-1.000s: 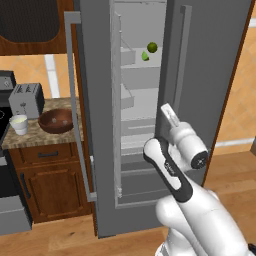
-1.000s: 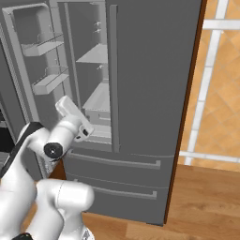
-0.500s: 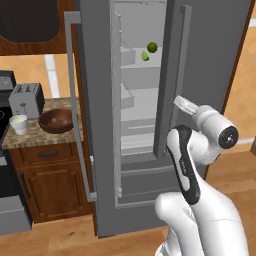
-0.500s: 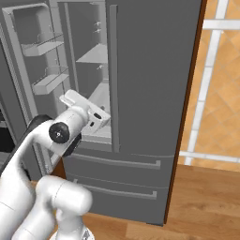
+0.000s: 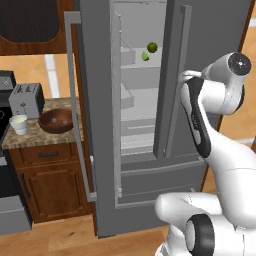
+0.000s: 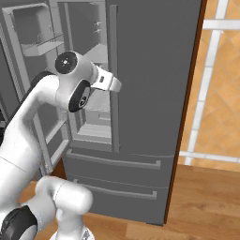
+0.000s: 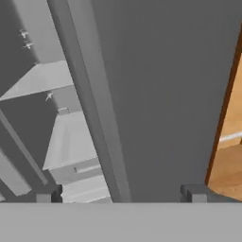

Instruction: Grab a lemon wedge from the fridge and one ice cube from the ice bowl, and put them in the glass of lemonade.

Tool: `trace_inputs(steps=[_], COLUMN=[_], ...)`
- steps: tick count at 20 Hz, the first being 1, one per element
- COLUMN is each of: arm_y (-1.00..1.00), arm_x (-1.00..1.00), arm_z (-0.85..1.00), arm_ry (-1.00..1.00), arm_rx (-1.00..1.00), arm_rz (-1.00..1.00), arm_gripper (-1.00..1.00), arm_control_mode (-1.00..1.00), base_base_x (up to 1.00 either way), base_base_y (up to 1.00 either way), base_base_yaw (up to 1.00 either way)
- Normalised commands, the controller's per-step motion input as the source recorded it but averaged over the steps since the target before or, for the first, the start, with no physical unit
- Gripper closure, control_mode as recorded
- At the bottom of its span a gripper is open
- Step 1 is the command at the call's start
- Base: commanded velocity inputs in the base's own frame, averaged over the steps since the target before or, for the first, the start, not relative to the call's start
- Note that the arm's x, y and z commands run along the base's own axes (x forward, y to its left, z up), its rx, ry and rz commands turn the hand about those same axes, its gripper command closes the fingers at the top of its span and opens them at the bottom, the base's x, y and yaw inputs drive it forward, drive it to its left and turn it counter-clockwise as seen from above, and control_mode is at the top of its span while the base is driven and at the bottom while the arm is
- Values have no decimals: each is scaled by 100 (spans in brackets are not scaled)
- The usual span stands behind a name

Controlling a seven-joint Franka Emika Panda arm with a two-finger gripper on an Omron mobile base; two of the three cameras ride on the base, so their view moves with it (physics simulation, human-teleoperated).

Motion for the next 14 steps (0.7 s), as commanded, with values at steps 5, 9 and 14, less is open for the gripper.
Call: trace_inputs(steps=[5, 9, 14], arm_y=[3, -5, -1], arm_x=[74, 59, 50], arm_z=[-31, -57, -50], arm_ry=[6, -17, -29], arm_rx=[0, 0, 0], arm_rz=[28, 31, 13], arm_gripper=[-100, -100, -100], arm_control_mode=[-100, -100, -100], base_base_x=[0, 0, 0], base_base_y=[0, 0, 0], base_base_yaw=[0, 0, 0])
